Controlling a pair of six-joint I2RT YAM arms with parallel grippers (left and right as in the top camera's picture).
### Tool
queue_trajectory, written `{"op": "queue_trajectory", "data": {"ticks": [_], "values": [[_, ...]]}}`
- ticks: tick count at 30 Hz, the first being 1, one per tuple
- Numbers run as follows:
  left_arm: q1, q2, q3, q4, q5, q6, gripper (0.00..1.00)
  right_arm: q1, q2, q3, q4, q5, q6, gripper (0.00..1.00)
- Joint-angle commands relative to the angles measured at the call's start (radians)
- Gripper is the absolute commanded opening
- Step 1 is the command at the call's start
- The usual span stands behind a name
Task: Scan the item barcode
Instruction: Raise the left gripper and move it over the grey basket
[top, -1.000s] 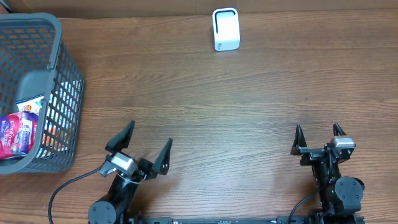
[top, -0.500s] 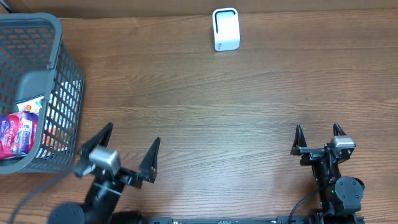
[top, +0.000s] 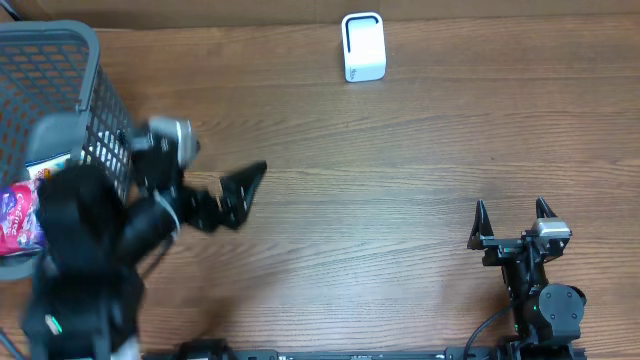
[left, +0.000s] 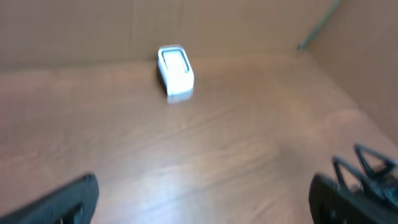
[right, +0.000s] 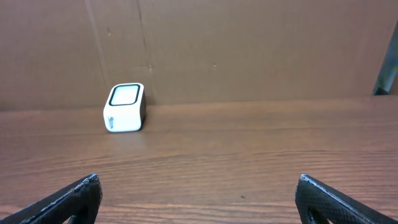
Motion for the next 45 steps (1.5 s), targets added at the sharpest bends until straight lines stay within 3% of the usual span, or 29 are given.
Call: {"op": "queue_trajectory", "data": {"ticks": [1,4,9,12,23,29,37,42,45], "values": [[0.009,0.214,0.295,-0.208,-0.022,0.066,1.0,0.003,-0.012,-0.01,0.006,0.009,-0.004,1.0],[0.011,0.328,0.462,-0.31,-0.092,0.112,1.0,0.003,-0.012,-0.01,0.006,0.009,-0.004,1.0],[0.043,0.44,0.739,-0.361,-0.586,-0.206,1.0,0.003,-0.012,-0.01,0.006,0.009,-0.004,1.0],[0.123,0.463,0.862,-0.343,-0.731,-0.262,1.0,0.003,-0.012,-0.01,0.006,0.009,-0.004,1.0],[0.499,0.489,0.914,-0.16,-0.727,-0.312,1.0,0.003,-0.012,-0.01,0.006,0.009,-0.004,1.0],[0.55,0.536,0.903,-0.179,-0.736,-0.312,1.0,0.003,-0.012,-0.01,0.006,0.009,-0.004,1.0],[0.581,0.727,0.895,-0.222,-0.813,-0.345,1.0,0.003,-0.012,-0.01,0.006,0.009,-0.004,1.0],[0.581,0.826,0.895,-0.254,-0.851,-0.295,1.0,0.003,-0.012,-0.01,0.006,0.009,-0.004,1.0],[0.581,0.889,0.895,-0.306,-0.856,-0.255,0.94,0.003,-0.012,-0.01,0.006,0.009,-0.004,1.0]]}}
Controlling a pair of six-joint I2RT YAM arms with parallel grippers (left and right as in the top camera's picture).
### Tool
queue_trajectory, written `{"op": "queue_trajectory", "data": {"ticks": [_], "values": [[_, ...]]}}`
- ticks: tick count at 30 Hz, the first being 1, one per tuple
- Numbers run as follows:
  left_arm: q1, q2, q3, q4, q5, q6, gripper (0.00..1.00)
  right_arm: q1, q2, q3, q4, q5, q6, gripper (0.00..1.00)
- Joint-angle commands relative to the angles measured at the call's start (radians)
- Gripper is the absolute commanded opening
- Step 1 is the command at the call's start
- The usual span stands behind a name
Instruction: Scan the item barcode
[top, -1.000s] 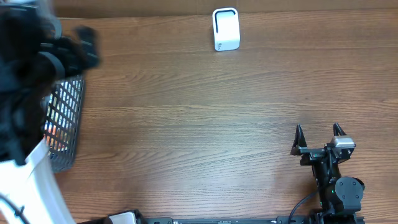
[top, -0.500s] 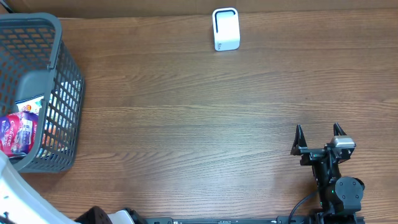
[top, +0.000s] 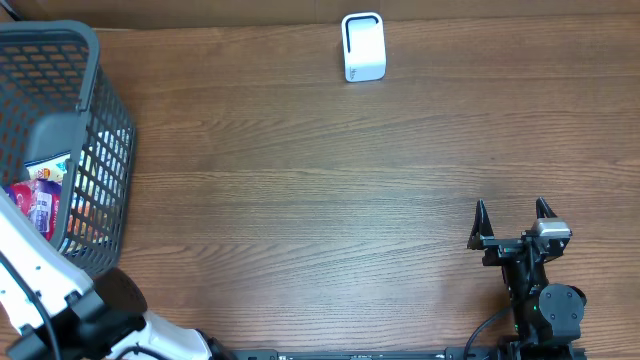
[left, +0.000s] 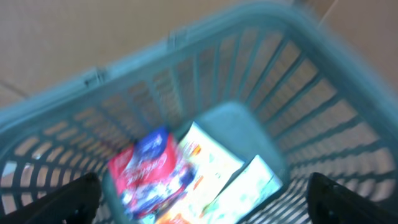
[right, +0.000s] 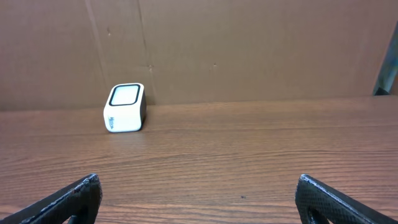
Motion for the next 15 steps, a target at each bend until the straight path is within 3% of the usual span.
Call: {"op": "queue_trajectory", "data": {"ticks": [1,15], "values": [[0.006,0.071,0.002,-0.053,-0.051,0.055,0.93,0.003,-0.011,-0.01,0.007,0.009,-0.005,1.0],[0.02,0.346,0.002,-0.203,-0.1,0.066,0.9,0.003,-0.011,-0.01,0.007,0.009,-0.005,1.0]]}}
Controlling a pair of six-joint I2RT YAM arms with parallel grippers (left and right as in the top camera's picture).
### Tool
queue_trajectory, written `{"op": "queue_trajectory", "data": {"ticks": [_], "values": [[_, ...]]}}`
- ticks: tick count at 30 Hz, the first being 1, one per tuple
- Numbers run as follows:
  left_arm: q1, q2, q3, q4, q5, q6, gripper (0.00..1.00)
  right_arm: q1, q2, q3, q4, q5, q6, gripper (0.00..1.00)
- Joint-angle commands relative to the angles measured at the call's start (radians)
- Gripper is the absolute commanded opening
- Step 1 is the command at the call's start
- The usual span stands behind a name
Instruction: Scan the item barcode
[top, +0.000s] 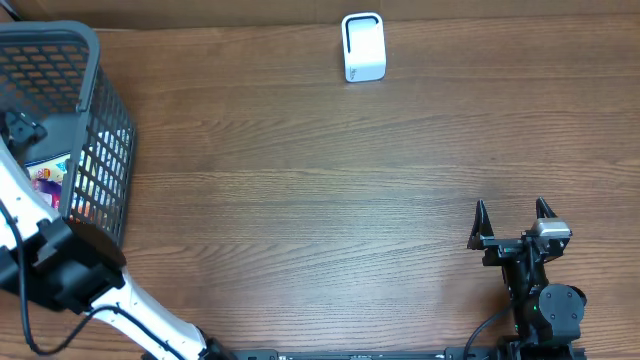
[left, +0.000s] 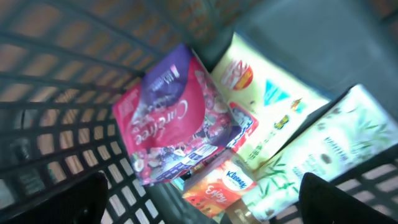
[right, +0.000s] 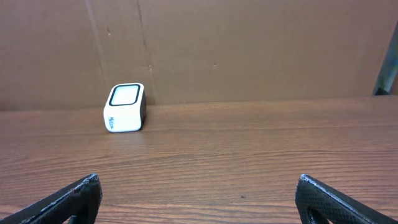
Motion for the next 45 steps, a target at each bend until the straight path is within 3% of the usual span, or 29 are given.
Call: {"op": "queue_trajectory", "data": {"ticks": [1,22,45], "values": [[0.007,0.043,0.002,-0.017,-0.033,0.016,0.9,0.003,-0.011,-0.01,0.006,0.01,-0.005,1.0],[0.024,0.202,-0.004,-0.054,-0.069,-0.164,0.84,0.003,-0.011,-0.01,0.006,0.01,-0.005,1.0],[0.024,0.182,0.006,-0.099,-0.034,-0.152,0.76,0.003,-0.011,-0.01,0.006,0.01,-0.005,1.0]]}}
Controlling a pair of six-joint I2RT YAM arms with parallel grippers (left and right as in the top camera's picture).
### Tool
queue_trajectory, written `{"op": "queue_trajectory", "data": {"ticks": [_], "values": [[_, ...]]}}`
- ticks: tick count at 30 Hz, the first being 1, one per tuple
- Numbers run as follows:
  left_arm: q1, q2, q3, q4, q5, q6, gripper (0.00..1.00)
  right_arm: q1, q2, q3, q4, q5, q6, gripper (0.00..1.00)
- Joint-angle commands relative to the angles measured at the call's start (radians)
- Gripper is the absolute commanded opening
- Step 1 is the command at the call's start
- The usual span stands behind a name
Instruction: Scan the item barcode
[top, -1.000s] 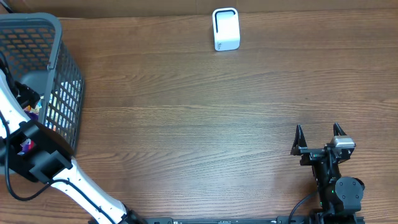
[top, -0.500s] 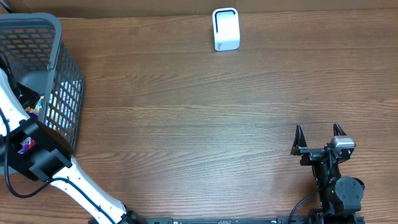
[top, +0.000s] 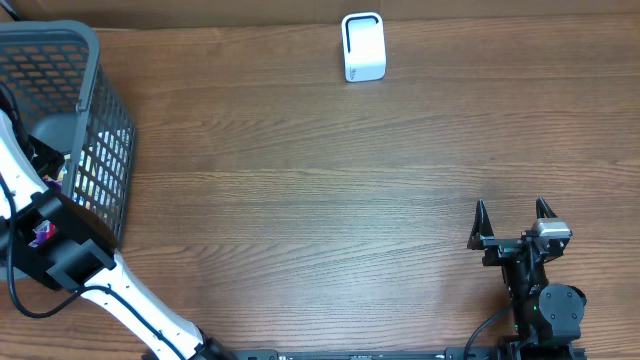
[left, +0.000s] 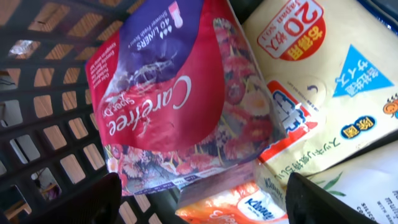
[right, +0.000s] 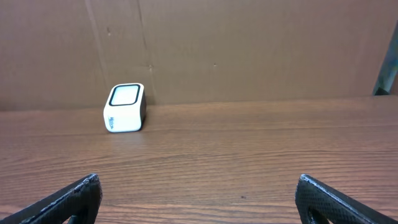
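The grey mesh basket (top: 95, 95) stands at the table's far left, and my left arm reaches down into it. In the left wrist view my left gripper (left: 199, 208) is open, low over a red-and-purple Carefree pack (left: 180, 106). The pack lies on an orange Kleenex packet (left: 249, 208), beside a white-and-yellow pack marked 20 (left: 323, 74). Nothing is held between the fingers (left: 74, 202). The white barcode scanner (top: 363, 46) stands at the table's back edge, also visible as scanner (right: 125, 107). My right gripper (top: 510, 215) rests open near the front right.
A white tissue pack with green leaves (left: 373, 186) lies at the basket's lower right. The basket wall (left: 43, 143) closes in on the left of the gripper. A brown cardboard backdrop (right: 249, 50) rises behind the scanner.
My left gripper has dropped lower in the basket; the Carefree pack now fills much more of its view. The items lie as before. The right arm has not moved.
My left gripper was open over the table beside the basket, facing the scanner. Then it was above the basket's rim, looking in at the packs. Then it was inside the basket over them, and now it hangs close above the Carefree pack, still open.
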Motion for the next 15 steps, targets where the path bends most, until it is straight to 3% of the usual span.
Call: {"op": "queue_trajectory", "data": {"ticks": [1,11,15], "values": [[0.005,-0.014,0.012,-0.013,0.018,-0.013,0.77,0.003,-0.011,-0.01,0.006,0.009,-0.005,1.0],[0.005,-0.175,0.033,-0.032,0.158,0.025,0.76,0.003,-0.011,-0.01,0.006,0.009,-0.005,1.0],[0.005,-0.188,0.033,-0.104,0.196,0.035,0.49,0.003,-0.011,-0.01,0.006,0.009,-0.005,1.0]]}}
